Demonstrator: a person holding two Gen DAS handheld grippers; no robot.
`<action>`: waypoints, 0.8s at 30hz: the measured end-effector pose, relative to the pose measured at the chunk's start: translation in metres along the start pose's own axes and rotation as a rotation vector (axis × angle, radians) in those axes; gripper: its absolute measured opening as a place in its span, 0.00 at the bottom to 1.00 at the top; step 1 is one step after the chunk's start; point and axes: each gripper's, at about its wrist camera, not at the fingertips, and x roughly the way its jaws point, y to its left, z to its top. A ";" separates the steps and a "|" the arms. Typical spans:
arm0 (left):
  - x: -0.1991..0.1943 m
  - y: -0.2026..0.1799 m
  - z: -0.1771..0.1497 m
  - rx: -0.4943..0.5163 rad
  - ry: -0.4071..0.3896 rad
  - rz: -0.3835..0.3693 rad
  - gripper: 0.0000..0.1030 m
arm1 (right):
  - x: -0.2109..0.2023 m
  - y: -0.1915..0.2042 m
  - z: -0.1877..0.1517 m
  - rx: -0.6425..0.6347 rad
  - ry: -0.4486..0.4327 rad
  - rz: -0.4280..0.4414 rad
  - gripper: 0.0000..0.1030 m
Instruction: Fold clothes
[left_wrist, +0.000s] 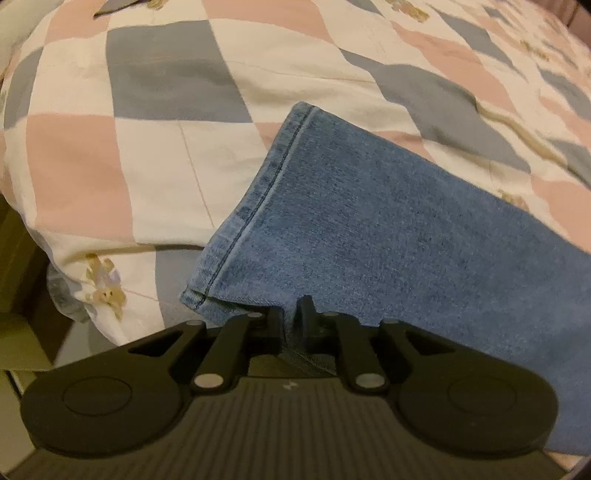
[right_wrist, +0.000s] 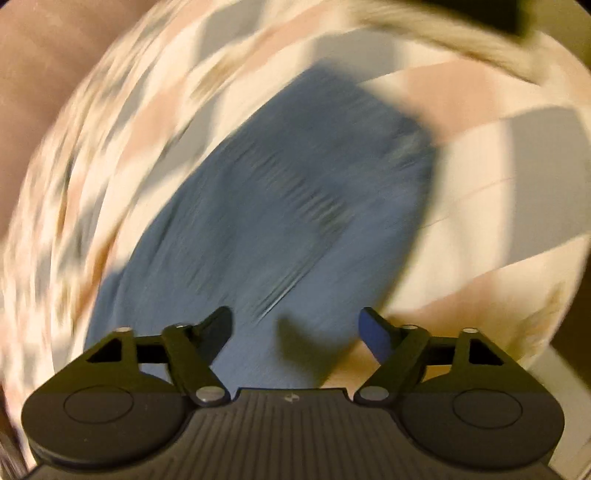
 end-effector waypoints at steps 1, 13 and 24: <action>0.001 -0.004 0.002 0.016 0.004 0.016 0.10 | -0.003 -0.017 0.010 0.056 -0.023 -0.003 0.61; 0.006 -0.036 0.006 0.140 0.015 0.157 0.11 | 0.044 -0.073 0.088 0.229 -0.043 0.039 0.52; -0.015 -0.029 0.004 0.071 -0.044 0.095 0.10 | 0.015 0.008 0.123 -0.009 -0.106 0.101 0.17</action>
